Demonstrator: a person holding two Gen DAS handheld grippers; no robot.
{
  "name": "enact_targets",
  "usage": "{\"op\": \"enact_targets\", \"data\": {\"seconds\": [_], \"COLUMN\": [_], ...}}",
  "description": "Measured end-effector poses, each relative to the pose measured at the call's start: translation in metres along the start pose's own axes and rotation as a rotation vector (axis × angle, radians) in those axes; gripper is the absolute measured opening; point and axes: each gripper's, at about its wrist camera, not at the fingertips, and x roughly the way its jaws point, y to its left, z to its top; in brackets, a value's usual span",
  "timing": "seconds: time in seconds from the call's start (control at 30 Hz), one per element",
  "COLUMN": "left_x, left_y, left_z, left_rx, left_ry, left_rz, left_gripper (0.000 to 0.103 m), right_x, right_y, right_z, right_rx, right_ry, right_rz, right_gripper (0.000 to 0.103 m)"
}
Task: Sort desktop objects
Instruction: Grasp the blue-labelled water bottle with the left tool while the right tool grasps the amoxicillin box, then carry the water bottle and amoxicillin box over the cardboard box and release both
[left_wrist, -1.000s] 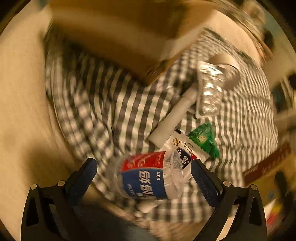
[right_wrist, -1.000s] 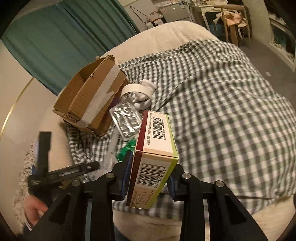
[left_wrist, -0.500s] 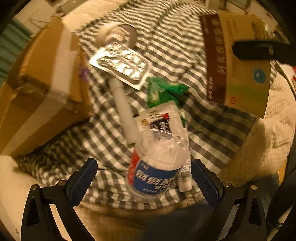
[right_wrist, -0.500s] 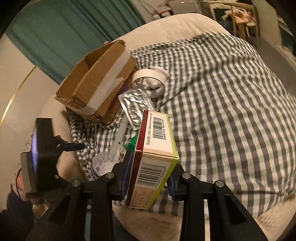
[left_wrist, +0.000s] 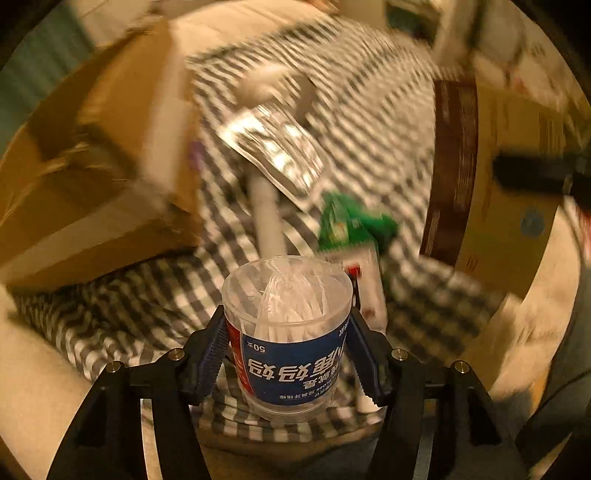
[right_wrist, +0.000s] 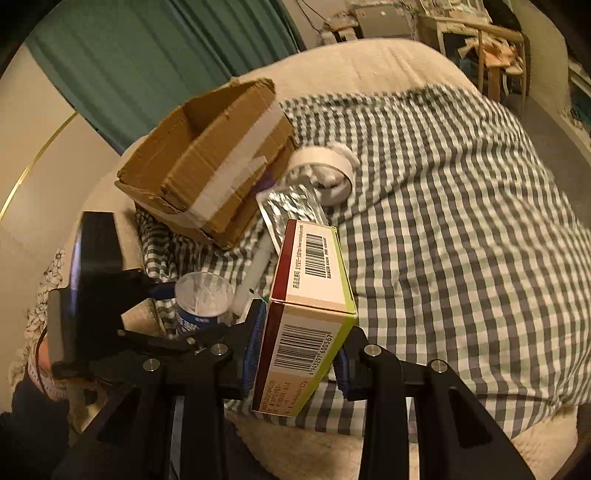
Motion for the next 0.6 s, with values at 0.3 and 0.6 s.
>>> {"op": "enact_targets", "data": {"seconds": [0.3, 0.6], "left_x": [-0.093, -0.146], "left_y": [0.001, 0.080], "left_z": [-0.007, 0.031], "left_rx": [-0.263, -0.754], "left_ry": [-0.442, -0.712], "left_rz": [0.050, 0.100], "left_gripper": [0.063, 0.063], "right_x": [-0.031, -0.044], "right_y": [0.037, 0.093], "right_z": [0.021, 0.099], "right_rx": [-0.096, -0.180], "right_ry": [-0.105, -0.250], "right_rz": [0.023, 0.086], "right_gripper": [0.032, 0.031]}}
